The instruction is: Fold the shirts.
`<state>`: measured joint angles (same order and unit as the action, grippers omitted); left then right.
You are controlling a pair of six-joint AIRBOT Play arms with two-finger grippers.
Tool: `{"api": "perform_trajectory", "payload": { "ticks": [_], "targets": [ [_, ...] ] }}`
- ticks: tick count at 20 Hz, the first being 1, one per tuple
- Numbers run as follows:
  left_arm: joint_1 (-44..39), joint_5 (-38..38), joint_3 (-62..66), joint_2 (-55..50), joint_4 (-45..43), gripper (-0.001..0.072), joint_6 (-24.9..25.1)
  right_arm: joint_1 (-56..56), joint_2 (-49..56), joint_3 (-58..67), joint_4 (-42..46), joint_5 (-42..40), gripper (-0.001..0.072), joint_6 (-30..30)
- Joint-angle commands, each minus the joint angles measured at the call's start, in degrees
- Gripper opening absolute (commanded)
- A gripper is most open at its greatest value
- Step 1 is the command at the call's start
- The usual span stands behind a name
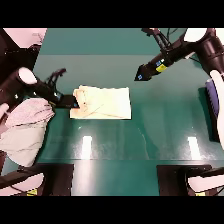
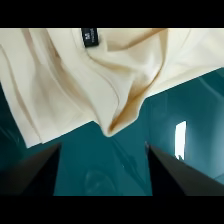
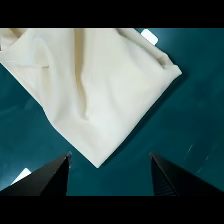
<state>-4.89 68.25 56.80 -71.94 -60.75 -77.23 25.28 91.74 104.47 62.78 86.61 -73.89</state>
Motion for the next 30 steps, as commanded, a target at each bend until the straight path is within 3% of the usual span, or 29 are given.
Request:
{"api": "perform_trajectory", "payload": {
  "ticks": [1,7,8,9,10,16,19,20,21,22,25,27,28,29,30],
  "targets": [
    [-2.7,-9.8,-10.1,3.1,3.1,0.0601,3.4,-1.1,-3.9,-8.7,-0.1,-5.6,0.0553,-0.2],
    [-5.7,-17.1,-11.0,3.1,4.6,0.0599,4.2,-1.1,-8.6,-18.8,-0.2,-9.0,0.0553,-0.2],
    [-5.7,-17.2,-11.0,3.1,4.6,0.057,4.2,-1.1,-9.3,-20.0,-0.2,-9.4,0.0553,-0.2],
    [-5.7,-16.5,-11.0,3.0,4.6,0.025,4.3,-1.2,-10.1,-21.1,-0.1,-9.9,0.0553,-0.2],
    [-5.7,-15.4,-11.0,2.9,4.3,0.0044,4.9,-1.2,-10.8,-21.9,-0.1,-10.2,0.0553,-0.2],
    [-1.6,2.9,-0.5,3.2,-9.9,0.0023,8.1,-4.4,-16.9,-27.2,0.2,-10.1,0.0553,-1.2],
    [2.0,4.4,4.2,3.2,-10.7,0.0025,6.9,-7.3,-19.8,-33.0,-0.3,-10.3,0.0554,-2.6],
    [2.6,4.9,4.5,3.2,-10.8,0.0119,6.5,-7.7,-20.5,-34.7,-0.3,-10.3,0.0553,-2.6],
    [2.9,6.3,4.5,3.2,-11.2,0.0451,6.5,-8.2,-21.0,-36.6,-0.3,-10.6,0.0553,-2.6],
    [2.9,7.5,4.5,3.2,-12.8,0.0612,6.5,-8.2,-21.5,-38.3,-0.3,-11.0,0.0553,-2.6],
    [2.9,7.6,4.8,3.2,-14.3,0.0621,3.2,-8.2,-21.5,-42.1,-5.0,-16.2,0.0559,-2.6],
    [2.9,6.2,5.5,3.2,-10.1,0.0619,2.1,-8.3,-20.9,-45.3,-10.6,-25.0,0.0615,-2.6],
    [2.9,5.4,5.6,3.2,-5.5,0.0499,2.4,-8.3,-19.5,-46.3,-12.1,-27.7,0.0615,-2.6],
    [2.9,4.9,5.6,3.2,-1.6,0.0232,4.8,-8.2,-17.2,-46.9,-14.0,-29.3,0.0615,-2.6],
    [2.9,4.5,5.6,3.2,2.2,0.0028,8.1,-8.2,-14.6,-47.3,-16.9,-30.0,0.0615,-2.0]
  ]
}}
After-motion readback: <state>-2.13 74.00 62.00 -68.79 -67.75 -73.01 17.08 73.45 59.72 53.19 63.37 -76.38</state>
